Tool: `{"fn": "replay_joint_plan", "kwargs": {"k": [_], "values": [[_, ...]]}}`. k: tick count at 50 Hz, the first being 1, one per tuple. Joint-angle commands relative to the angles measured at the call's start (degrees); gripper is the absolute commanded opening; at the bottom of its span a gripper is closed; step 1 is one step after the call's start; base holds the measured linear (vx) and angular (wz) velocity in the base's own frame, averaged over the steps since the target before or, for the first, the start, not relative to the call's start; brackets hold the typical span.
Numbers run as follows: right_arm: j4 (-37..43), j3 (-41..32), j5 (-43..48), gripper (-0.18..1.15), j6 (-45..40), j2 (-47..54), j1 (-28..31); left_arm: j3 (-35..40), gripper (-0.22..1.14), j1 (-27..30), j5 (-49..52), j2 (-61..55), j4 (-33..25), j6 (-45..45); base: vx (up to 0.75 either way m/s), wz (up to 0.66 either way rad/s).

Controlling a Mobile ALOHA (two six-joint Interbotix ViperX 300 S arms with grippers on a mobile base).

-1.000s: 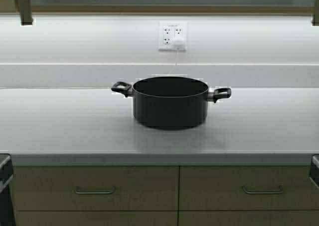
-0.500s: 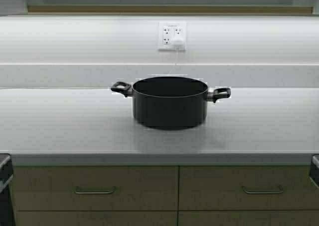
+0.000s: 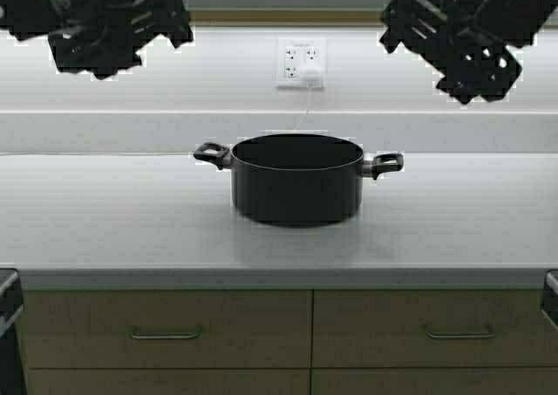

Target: Open the cabinet, put the pot inside, then close it

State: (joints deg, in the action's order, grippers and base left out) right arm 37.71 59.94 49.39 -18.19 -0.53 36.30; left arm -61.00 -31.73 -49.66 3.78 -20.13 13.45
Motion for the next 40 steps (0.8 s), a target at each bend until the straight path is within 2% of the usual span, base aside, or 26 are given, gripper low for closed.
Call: {"fn": "replay_joint_plan", "kwargs": {"k": [1,8,15,22,31,40], "values": [[-7.4,-0.5,10.5,1.03,-12.1,11.1,-0.1,1.6,1.02,1.5,-9.2,-11.2,3.6,7.9,0.00,0.00],[-11.9,-1.2,19.6,1.03,-21.6,20.4,-1.2,3.2,1.02,6.0,-17.6,-22.0,10.2,20.4,0.00,0.00],[-13.6,-2.3,21.3,1.03,-22.3,24.6,-3.2,6.0,1.02,12.0,-24.3,-29.5,20.3,31.9,0.04,0.01],[-16.0,-3.7,21.3,1.03,-23.0,26.7,-4.6,9.9,1.02,15.6,-27.1,-34.9,29.1,37.1,0.10,0.03],[-17.7,-3.4,21.8,1.03,-25.9,28.8,-4.6,10.5,1.02,15.8,-29.2,-37.8,31.2,38.2,0.19,0.02],[-18.5,-3.4,26.7,1.03,-31.0,33.7,-4.6,10.5,1.02,15.8,-29.9,-38.8,31.5,38.3,0.21,-0.04]]}}
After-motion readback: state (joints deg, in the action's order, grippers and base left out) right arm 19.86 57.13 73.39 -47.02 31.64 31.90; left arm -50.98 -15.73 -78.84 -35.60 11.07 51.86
